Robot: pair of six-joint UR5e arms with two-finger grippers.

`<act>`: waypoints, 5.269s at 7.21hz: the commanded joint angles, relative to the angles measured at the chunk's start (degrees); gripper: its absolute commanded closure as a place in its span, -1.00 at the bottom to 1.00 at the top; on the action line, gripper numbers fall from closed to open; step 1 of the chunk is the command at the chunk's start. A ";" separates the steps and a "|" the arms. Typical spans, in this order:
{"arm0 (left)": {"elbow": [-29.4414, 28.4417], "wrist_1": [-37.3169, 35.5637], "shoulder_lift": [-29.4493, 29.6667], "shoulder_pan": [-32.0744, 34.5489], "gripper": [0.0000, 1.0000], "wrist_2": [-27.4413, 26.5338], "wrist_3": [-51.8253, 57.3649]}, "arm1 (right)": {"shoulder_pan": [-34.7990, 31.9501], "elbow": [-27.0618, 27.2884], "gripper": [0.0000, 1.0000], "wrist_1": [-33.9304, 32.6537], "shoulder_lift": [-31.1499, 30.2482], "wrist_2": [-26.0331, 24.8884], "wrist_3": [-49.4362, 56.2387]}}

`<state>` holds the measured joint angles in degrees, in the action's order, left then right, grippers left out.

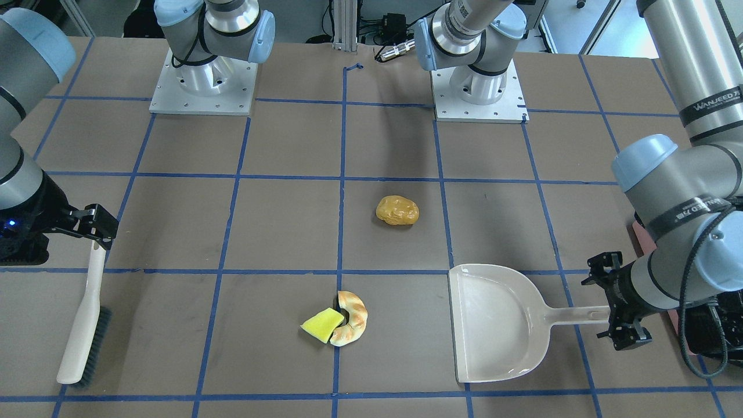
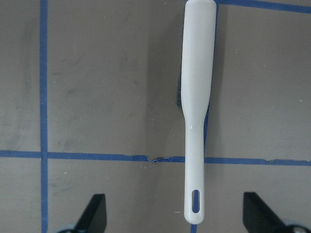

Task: Sweep and dump trash into bin
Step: 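Grasp the white brush handle with the right gripper, then move the dustpan toward the sponge while the right gripper lifts the brush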

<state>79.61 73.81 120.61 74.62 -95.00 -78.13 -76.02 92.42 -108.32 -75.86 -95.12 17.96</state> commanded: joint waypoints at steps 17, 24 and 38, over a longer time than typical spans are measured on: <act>-2.62 -5.35 2.78 6.67 1.00 -0.18 -7.72 | 4.83 6.46 -0.81 -3.21 9.59 -0.86 -5.48; -3.76 7.56 3.31 12.57 1.00 -4.03 -16.27 | 4.83 6.72 0.43 -6.55 9.41 -0.77 -5.39; -3.50 5.30 2.70 13.54 1.00 -4.93 -15.65 | -14.06 3.82 1.00 -9.29 8.71 5.42 -22.70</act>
<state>76.00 80.15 123.67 88.16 -100.05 -93.87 -87.64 96.26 -118.16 -67.25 -94.16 -2.34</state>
